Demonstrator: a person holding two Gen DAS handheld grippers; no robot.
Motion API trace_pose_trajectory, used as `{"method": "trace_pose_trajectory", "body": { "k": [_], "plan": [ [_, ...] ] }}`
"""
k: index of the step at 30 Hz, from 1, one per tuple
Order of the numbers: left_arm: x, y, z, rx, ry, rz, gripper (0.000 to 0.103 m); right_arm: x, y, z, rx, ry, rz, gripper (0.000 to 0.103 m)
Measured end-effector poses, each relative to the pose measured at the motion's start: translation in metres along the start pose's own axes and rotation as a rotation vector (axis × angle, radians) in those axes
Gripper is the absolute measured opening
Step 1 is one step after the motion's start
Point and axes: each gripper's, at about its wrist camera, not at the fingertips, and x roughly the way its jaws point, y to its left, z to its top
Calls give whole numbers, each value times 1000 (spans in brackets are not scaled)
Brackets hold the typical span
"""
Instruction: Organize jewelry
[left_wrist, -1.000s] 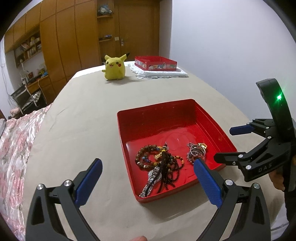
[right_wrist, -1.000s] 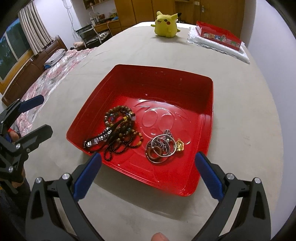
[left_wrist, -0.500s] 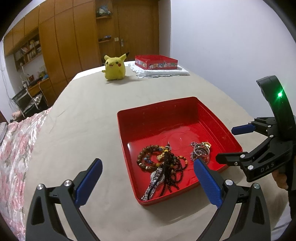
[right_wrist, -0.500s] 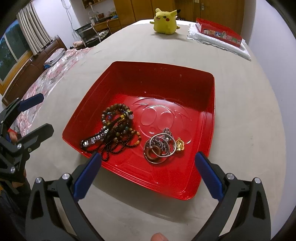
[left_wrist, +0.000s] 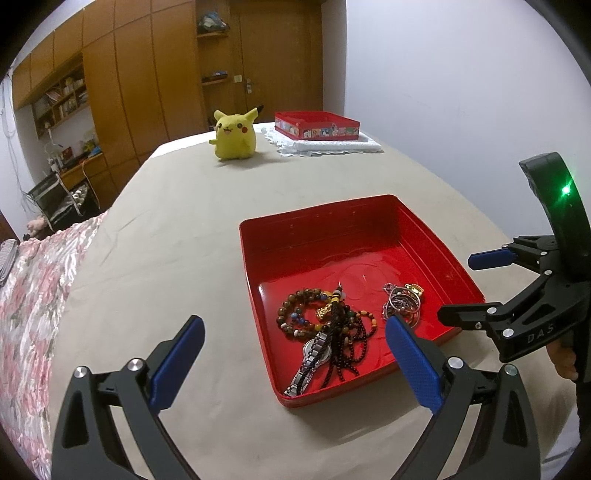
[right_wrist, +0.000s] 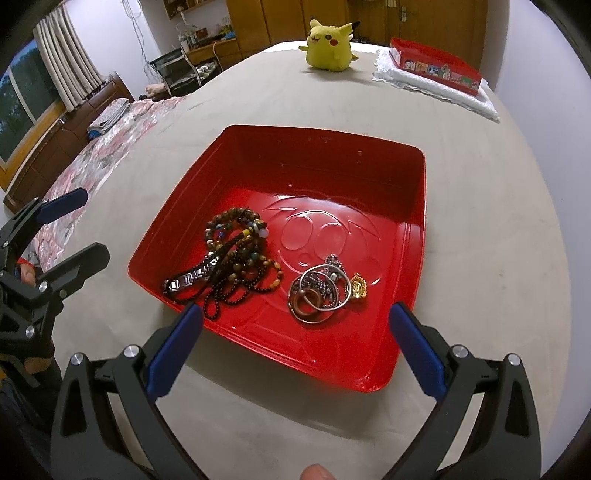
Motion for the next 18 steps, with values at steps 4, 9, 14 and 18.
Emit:
{"method": "trace_pose_trajectory", "body": {
  "k": [4,9,14,18],
  "plan": [
    [-1,-1,0,3,-1,-1,98,0,0,0,1,-1,0,100],
    [-3,-1,0,3,-2,0,98,-1,0,0,1,0,0,100],
    [-3,-1,0,6,-1,2,98,-1,0,-1,2,-1,0,100],
    [-3,-1,0,4,0,1,98,-1,0,-1,0,-1,1,100]
  ]
}}
